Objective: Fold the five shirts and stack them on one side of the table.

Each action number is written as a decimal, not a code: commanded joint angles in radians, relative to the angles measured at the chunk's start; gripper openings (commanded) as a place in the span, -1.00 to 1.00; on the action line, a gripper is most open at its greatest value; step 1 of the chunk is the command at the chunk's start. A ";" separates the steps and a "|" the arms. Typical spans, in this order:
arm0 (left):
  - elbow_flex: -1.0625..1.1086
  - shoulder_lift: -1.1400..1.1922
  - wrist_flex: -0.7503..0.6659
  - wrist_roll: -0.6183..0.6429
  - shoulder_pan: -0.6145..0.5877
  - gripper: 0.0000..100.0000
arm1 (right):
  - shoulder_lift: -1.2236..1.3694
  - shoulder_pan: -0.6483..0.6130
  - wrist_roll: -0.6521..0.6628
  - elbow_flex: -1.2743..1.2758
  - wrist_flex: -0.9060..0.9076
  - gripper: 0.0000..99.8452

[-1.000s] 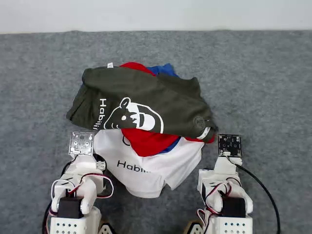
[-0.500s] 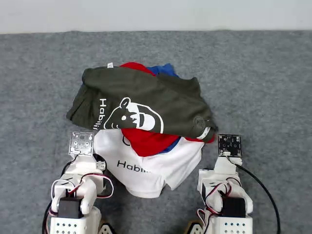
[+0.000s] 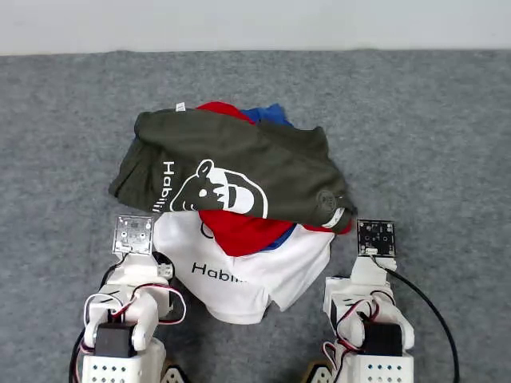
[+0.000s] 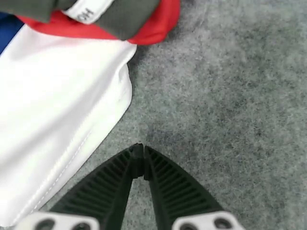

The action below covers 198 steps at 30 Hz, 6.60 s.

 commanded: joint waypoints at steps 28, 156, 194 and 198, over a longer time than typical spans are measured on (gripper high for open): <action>-0.165 0.006 0.018 -0.103 0.006 -0.98 | -0.007 0.012 -0.005 0.014 0.007 -0.98; -1.351 1.134 -0.281 -0.721 -0.867 -0.99 | -0.007 0.012 -0.005 0.014 0.007 -0.98; -1.521 1.137 0.054 -0.994 -0.657 -0.38 | -0.007 0.012 -0.005 0.014 0.007 -0.98; -1.517 1.143 0.127 -0.994 -0.476 -0.38 | -0.007 0.012 -0.005 0.014 0.007 -0.98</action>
